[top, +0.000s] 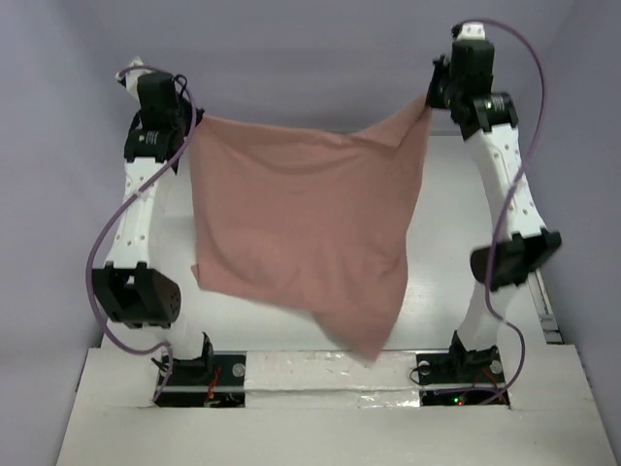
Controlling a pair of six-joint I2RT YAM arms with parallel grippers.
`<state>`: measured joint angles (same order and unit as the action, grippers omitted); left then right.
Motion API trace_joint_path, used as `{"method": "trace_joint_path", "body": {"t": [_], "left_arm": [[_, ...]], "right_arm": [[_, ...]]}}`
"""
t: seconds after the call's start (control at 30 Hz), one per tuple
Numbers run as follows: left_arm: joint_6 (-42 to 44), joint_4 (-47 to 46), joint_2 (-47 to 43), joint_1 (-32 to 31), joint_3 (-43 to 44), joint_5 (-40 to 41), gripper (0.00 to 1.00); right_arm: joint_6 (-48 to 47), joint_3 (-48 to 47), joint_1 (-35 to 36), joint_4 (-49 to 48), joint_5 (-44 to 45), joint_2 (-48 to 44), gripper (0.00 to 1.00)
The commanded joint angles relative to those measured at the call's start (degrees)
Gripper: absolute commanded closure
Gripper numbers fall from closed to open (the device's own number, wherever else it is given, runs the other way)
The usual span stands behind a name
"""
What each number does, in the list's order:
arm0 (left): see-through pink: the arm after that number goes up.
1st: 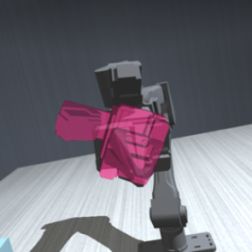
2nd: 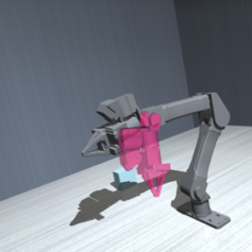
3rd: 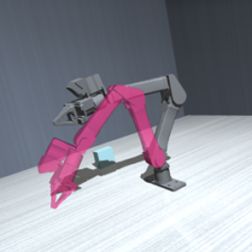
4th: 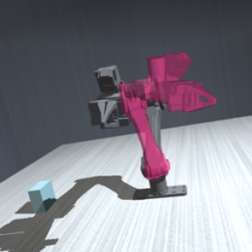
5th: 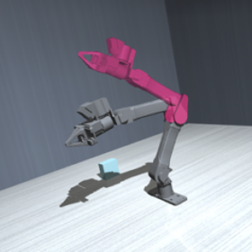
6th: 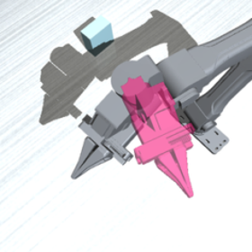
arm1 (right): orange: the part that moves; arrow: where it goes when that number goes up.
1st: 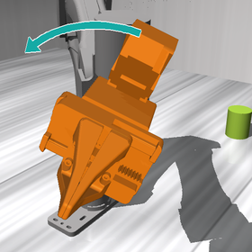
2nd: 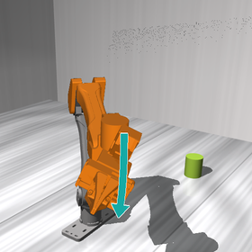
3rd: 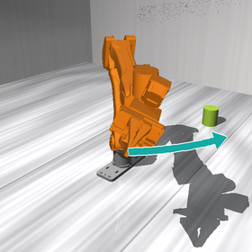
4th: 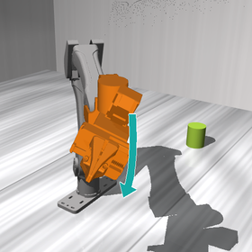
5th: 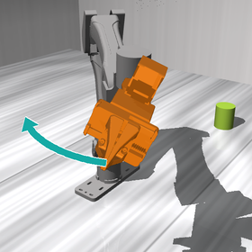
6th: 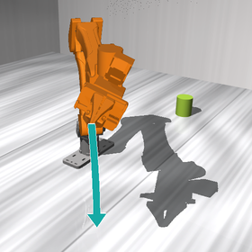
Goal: Fold and stack the t-shirts
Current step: Flatten the tshirt out
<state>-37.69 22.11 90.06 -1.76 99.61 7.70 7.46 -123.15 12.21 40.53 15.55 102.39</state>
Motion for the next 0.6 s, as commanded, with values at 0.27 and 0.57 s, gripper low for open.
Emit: {"method": "trace_joint_path", "body": {"t": [0.27, 0.57], "left_arm": [[-5.18, -3.02, 15.85, 2.63, 43.04, -7.6, 1.0], [-3.09, -11.11, 7.95, 4.04, 32.59, -9.99, 1.0]], "right_arm": [[13.8, -35.39, -10.71, -8.54, -15.11, 6.51, 1.0], [13.81, -23.22, -10.71, -4.51, -17.93, -5.78, 1.0]]}}
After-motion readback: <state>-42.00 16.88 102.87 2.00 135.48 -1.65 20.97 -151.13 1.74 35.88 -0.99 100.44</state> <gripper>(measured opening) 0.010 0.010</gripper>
